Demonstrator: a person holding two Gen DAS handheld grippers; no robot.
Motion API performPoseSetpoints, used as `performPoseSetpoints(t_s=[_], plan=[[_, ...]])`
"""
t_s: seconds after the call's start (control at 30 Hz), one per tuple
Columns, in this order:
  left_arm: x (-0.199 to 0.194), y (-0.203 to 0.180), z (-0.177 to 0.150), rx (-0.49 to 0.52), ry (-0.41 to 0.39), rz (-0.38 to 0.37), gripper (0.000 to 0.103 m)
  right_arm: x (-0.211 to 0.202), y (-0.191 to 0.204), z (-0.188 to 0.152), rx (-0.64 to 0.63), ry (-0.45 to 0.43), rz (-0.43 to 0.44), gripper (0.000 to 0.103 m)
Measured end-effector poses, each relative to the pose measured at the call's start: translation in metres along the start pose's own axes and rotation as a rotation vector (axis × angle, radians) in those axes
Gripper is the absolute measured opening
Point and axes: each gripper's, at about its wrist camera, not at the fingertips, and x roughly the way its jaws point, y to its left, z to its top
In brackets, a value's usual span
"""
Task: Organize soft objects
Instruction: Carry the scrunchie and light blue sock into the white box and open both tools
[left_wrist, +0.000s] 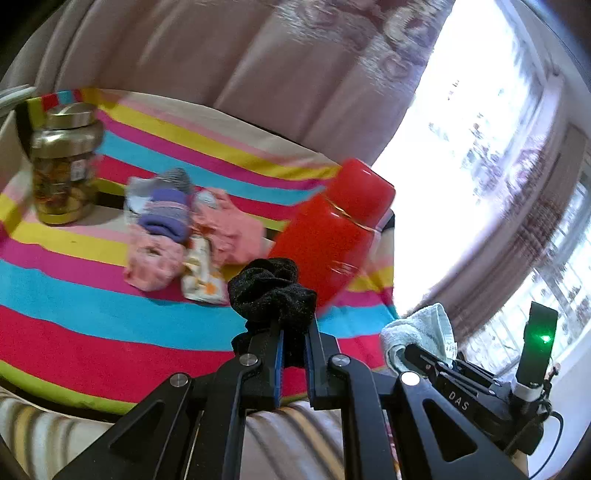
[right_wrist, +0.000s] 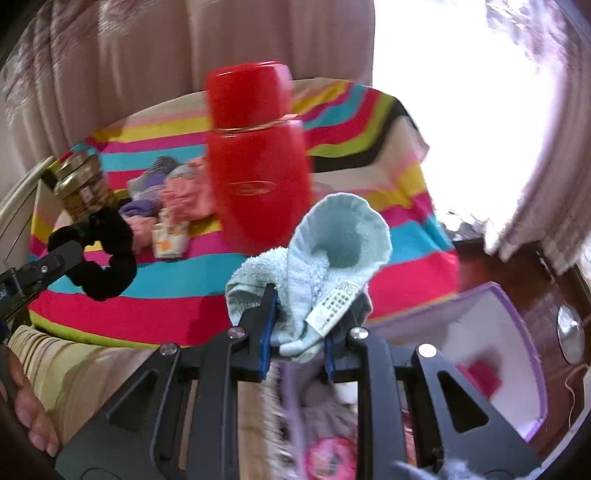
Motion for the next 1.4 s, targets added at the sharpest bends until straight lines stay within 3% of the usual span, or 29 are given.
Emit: performPoseSetpoints(t_s=[0.33, 1.03, 1.17, 1.23, 1.27, 1.3, 1.33, 1.4], plan=[[0.025, -0.066, -0.019, 0.099, 0.086, -0.103, 0.010, -0.033, -0.094, -0.015, 0.128, -0.024, -0.135, 0.025], [0.105, -0.214, -0.057, 0.334, 0.294, -0.309, 0.010, -0.059, -0.194, -0.057, 0.264, 0.031, -0.264, 0.027], [0.123, -0.241, -0.058, 0.371, 0.314, -0.350, 0.010, -0.063, -0.203, -0.063, 0.272, 0.057, -0.265, 0.035], [0.131, -0.252, -0.060, 0.397, 0.331, -0.370, 0.012, -0.064, -0.205, -0.066, 0.270, 0.061, -0.271, 0.046], [0.136, -0.257, -0.061, 0.413, 0.341, -0.374, 0.014, -0.065, -0.206, -0.067, 0.269, 0.066, -0.275, 0.058], [0.141, -0.262, -0.062, 0.429, 0.351, -0.371, 0.020, -0.066, -0.208, -0.068, 0.269, 0.066, -0.278, 0.066], [0.143, -0.265, -0.062, 0.436, 0.356, -0.369, 0.024, -0.068, -0.209, -0.069, 0.271, 0.060, -0.284, 0.068], [0.145, -0.266, -0.063, 0.439, 0.355, -0.364, 0.043, -0.069, -0.212, -0.070, 0.278, 0.059, -0.290, 0.068]])
